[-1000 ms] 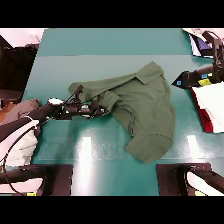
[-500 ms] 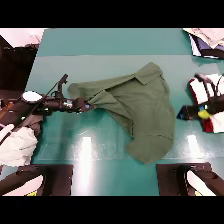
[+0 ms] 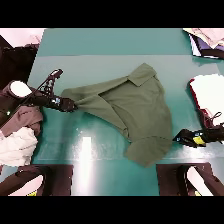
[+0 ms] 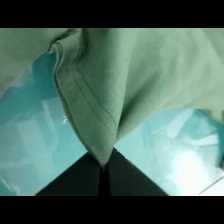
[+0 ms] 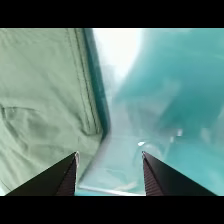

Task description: Fold the shirts.

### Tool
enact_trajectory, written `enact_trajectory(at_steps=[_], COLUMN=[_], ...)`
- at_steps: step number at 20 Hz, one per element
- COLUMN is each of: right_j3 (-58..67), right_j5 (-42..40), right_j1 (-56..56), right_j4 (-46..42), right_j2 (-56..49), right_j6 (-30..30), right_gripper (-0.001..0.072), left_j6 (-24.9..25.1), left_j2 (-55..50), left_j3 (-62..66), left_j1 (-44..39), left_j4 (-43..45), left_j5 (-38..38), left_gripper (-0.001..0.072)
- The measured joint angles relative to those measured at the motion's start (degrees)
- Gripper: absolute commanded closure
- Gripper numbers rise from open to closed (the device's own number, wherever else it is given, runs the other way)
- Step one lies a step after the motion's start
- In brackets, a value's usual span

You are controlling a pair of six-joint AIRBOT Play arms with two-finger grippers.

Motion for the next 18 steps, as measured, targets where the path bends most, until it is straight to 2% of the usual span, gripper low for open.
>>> enact_trajectory(at_steps=[2,3,5,8,9,14,18], right_j3=[-0.1,0.3,1.6,3.1,3.4,5.1,15.2], right_j5=[-1.4,-2.0,-2.9,-3.5,-3.5,-3.8,-4.4], right_j1=[1.6,2.8,5.6,9.2,10.2,12.5,10.8], right_j4=[2.1,3.0,3.7,4.3,4.5,4.7,4.9], right_j2=[-2.4,-3.8,-6.6,-9.9,-10.7,-9.2,-2.3], right_j6=[-0.8,-1.2,-1.3,-1.4,-1.4,-1.5,0.1], right_gripper=[0.0266,0.0302,0.0414,0.0658,0.069,0.0693,0.0693], left_j6=[-0.3,-0.4,-0.6,-0.6,-0.6,-0.6,-0.6], left_j2=[0.1,0.1,0.1,0.1,0.1,0.1,0.1], left_j3=[0.3,0.4,0.5,0.6,0.6,1.7,11.8], left_j1=[0.0,0.0,0.0,0.0,0.0,0.0,0.0], left_j4=[0.7,1.2,1.5,1.8,1.9,2.2,7.5], left_j5=[-0.5,-0.8,-1.2,-1.9,-2.3,-5.2,-10.2], left_gripper=[0.0681,0.0681,0.0681,0.0681,0.068,0.068,0.0681])
